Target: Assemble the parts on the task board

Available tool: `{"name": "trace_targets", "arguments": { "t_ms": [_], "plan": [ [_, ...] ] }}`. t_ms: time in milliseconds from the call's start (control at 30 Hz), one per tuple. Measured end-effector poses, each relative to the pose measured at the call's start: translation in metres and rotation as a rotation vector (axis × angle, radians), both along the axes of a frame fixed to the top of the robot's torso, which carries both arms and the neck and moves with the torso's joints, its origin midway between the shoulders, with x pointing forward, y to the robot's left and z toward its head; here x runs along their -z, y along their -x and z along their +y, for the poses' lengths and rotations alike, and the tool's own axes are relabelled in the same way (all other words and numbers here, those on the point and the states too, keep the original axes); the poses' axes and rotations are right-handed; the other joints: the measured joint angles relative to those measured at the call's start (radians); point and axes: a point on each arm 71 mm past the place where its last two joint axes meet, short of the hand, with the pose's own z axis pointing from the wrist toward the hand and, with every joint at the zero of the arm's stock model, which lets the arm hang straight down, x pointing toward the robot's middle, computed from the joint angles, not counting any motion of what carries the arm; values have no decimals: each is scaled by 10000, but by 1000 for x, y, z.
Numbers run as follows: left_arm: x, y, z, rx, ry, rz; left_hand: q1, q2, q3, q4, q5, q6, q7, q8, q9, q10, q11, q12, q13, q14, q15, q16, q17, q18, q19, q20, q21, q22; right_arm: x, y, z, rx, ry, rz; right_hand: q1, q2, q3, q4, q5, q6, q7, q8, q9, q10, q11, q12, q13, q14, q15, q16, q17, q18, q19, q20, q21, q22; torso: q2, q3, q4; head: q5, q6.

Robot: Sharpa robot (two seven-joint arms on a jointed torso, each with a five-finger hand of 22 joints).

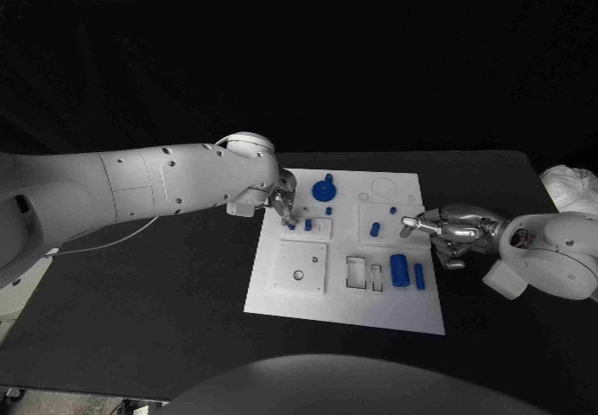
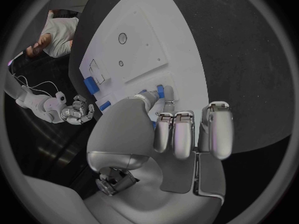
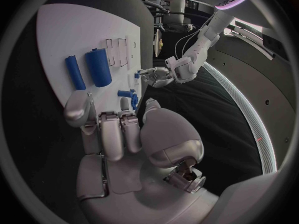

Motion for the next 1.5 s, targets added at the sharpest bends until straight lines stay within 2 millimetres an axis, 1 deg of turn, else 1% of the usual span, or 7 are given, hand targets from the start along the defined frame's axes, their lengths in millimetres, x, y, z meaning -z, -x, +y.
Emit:
{"name": "trace_targets", "arguments": {
  "t_ms": [367, 667, 833, 1500],
  "plan": [
    [0, 0, 0, -84, 83, 36, -1, -2, 20, -77, -109, -14, 21, -39, -9, 0, 0, 0, 0, 0, 0, 0, 0, 0, 0, 0, 0, 0, 0, 0, 0, 1, 2, 2, 25, 25, 0, 0, 0, 0, 0, 0, 1, -16, 17, 38, 0, 2, 2, 0, -1, 1, 0, 0, 0, -1, 2, 0, 0, -6, 0],
    [0, 0, -1, -144, 170, 19, 6, 1, -83, -293, -117, 32, 12, -37, -1, 0, 0, 0, 0, 0, 0, 0, 0, 1, -1, 0, 0, 0, 0, 0, 0, 11, 8, 3, 24, 24, 0, 0, 0, 0, 0, -39, -9, -17, 17, 30, 0, 2, 3, 0, -2, 1, 0, 0, 0, -2, 4, 0, 4, -15, 0],
    [0, 1, -2, -186, 219, -8, 192, 0, -130, -340, 28, 81, 36, -39, 27, 0, 0, 0, 0, 0, 0, 0, -1, 1, -1, 0, 0, 0, 0, -1, -1, 23, 15, 1, 24, 24, 0, 0, 0, 0, 0, -39, -8, -17, 18, -3, 1, 4, 4, 0, -2, 1, 0, 0, 0, -2, 3, -1, 5, -8, 0],
    [0, 3, -2, -396, 267, -115, 427, -26, -241, -451, 126, 133, 87, 0, 60, 0, 3, 0, 0, 0, 0, 0, 6, 1, -1, -1, 57, 0, 1, -1, -1, 38, 23, 5, 23, 22, 27, 28, 0, 0, 0, -39, -8, -32, 34, 0, 1, 18, 18, 0, -3, 1, 0, 0, 1, 5, 1, 0, 9, 23, 0]
  ]
}}
